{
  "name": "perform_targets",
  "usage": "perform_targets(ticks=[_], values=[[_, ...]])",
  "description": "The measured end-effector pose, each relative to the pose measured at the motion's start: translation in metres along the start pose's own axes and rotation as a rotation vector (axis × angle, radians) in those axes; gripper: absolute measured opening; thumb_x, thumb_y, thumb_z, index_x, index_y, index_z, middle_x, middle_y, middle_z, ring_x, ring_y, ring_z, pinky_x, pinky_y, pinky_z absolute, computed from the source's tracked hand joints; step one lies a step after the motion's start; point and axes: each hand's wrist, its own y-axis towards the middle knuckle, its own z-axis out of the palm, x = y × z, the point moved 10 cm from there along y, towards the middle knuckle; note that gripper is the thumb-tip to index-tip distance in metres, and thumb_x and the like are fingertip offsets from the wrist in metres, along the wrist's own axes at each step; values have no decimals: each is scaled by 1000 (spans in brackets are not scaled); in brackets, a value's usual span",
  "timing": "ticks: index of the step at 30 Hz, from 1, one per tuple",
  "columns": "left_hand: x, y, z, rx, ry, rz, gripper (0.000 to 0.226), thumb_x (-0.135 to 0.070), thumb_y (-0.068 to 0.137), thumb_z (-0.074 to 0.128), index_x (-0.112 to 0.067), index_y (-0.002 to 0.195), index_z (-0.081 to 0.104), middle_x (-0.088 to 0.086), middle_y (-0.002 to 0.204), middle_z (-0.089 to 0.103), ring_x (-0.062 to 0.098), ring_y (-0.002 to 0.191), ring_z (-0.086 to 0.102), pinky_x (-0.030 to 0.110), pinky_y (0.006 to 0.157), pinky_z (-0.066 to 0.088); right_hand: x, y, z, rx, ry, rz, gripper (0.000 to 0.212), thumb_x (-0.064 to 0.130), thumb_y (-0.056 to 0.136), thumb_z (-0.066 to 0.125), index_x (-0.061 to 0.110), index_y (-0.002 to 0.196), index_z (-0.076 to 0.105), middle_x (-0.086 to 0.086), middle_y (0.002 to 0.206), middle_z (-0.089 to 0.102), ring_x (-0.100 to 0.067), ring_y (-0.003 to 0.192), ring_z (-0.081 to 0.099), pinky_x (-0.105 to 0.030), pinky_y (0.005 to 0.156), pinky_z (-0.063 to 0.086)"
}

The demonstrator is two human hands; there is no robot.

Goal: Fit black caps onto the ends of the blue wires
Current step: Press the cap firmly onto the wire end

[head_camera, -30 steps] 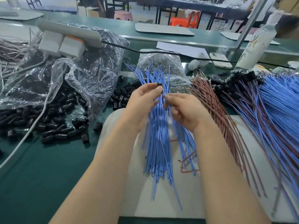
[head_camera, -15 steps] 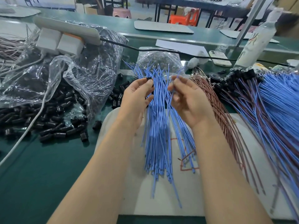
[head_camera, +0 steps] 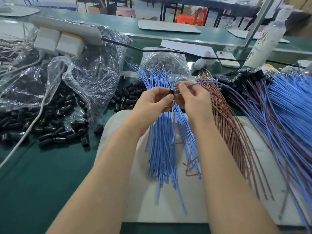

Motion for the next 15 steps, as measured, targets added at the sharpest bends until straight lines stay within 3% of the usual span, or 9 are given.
perform_targets(ticks=[4, 6, 9, 12, 15], values=[[-2, 2, -4, -50, 101, 46, 14, -11, 93, 58, -24, 90, 60, -7, 88, 66, 0, 75, 62, 20, 75, 52, 3, -2, 6, 32, -100, -27, 19, 5, 95, 51, 19, 87, 62, 2, 76, 64, -10, 72, 64, -33, 76, 55], [-10, 1, -14, -153, 206, 134, 12, -13, 91, 61, -26, 89, 60, -11, 90, 65, 4, 79, 61, 25, 80, 52, 8, -2, -6, -73, -78, -55, 16, 5, 95, 51, 17, 89, 60, 3, 75, 63, -8, 71, 61, -31, 76, 53], [-22, -5, -28, -305, 296, 238, 10, -12, 89, 64, -18, 95, 61, -2, 94, 67, 17, 84, 65, 32, 82, 54, 14, -5, -30, -251, 73, -85, 12, 6, 93, 56, 18, 91, 53, 2, 77, 63, -8, 70, 62, -26, 73, 52], [-26, -10, -33, -360, 288, 268, 14, -6, 88, 64, -15, 98, 61, -1, 93, 67, 12, 83, 66, 25, 82, 55, 16, -7, -34, -284, 270, -70, 10, 4, 91, 60, 13, 88, 55, 5, 71, 65, -5, 65, 63, -19, 65, 51], [-26, -10, -33, -368, 254, 258, 16, -2, 88, 62, -14, 98, 62, -3, 94, 67, 6, 87, 66, 20, 86, 53, 18, -8, -22, -223, 289, -65, 17, 3, 91, 59, 15, 80, 58, 7, 67, 66, -4, 64, 62, -19, 62, 50]])
